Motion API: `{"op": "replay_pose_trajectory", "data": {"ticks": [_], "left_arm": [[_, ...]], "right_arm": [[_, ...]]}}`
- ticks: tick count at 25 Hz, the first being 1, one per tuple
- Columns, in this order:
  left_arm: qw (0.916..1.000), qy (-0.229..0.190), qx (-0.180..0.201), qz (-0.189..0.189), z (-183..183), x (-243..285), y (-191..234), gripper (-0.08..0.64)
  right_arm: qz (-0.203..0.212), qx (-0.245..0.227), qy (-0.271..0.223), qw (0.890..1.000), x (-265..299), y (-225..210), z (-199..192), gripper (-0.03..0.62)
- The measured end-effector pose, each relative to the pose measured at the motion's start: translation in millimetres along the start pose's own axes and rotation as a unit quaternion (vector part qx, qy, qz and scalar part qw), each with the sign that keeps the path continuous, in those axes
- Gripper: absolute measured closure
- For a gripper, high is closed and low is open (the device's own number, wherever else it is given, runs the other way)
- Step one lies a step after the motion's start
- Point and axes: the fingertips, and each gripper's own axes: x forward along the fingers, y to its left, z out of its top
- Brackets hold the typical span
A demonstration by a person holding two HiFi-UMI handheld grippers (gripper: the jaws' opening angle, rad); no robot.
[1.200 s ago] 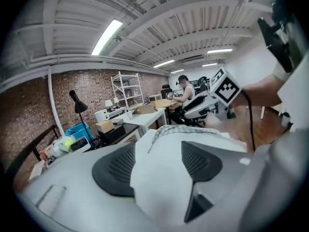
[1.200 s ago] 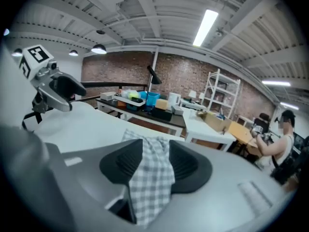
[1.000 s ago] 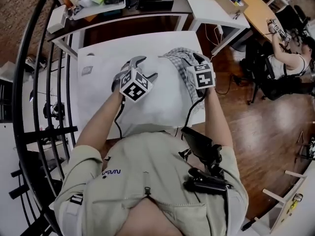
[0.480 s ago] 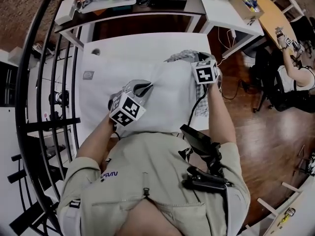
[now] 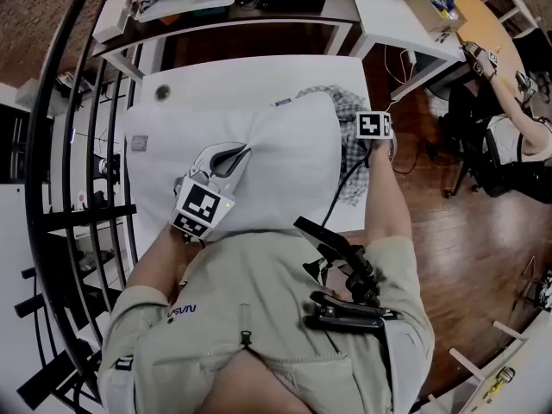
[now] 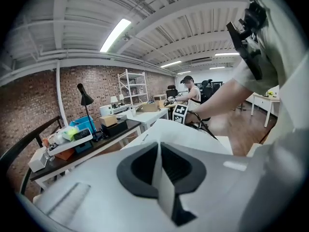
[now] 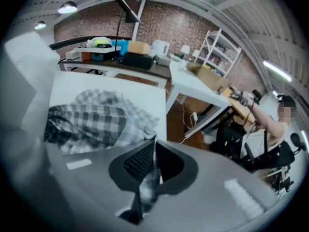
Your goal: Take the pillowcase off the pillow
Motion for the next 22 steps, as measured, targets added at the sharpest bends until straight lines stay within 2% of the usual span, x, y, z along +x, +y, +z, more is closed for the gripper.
{"op": "replay_pose_trajectory", "data": {"ticks": [2, 4, 7, 9, 11, 14, 16, 19, 21, 22], "left_arm": [[1.0, -0.004, -0.007, 0.0, 1, 3, 2, 0.545], [0.9998, -0.012, -0.017, 0.004, 4, 7, 6, 0.545], [0.9991, -0.025, -0.031, 0.014, 13, 17, 19, 0.545], [0.9988, -0.025, -0.039, 0.013, 18, 32, 26, 0.545], [0.9989, -0.002, -0.047, 0.002, 10, 53, 31, 0.54], [0.9982, 0.037, -0.047, 0.0, -7, 69, 36, 0.469], [0.9983, 0.028, -0.049, 0.012, -7, 53, 37, 0.439], [0.9964, 0.002, -0.056, 0.064, -11, -7, 43, 0.413], [0.9889, 0.0, -0.079, 0.126, -32, -60, 57, 0.417], [0.982, 0.009, -0.098, 0.161, -52, -86, 67, 0.424]], "right_arm": [[0.059, 0.027, 0.023, 0.998, 16, 26, -34, 0.57], [0.038, 0.04, 0.03, 0.998, 14, 17, -58, 0.558], [0.032, 0.051, -0.045, 0.997, -14, 8, -42, 0.486], [0.052, 0.066, -0.106, 0.991, -48, 9, -22, 0.459], [0.075, 0.079, -0.161, 0.981, -89, 16, -4, 0.449], [0.119, 0.08, -0.219, 0.965, -149, 49, 12, 0.435], [0.159, 0.055, -0.231, 0.958, -182, 87, 10, 0.434], [0.231, 0.005, -0.219, 0.948, -217, 156, -5, 0.436], [0.269, -0.023, -0.204, 0.941, -228, 197, -17, 0.49], [0.276, -0.035, -0.196, 0.94, -229, 214, -23, 0.515]]}}
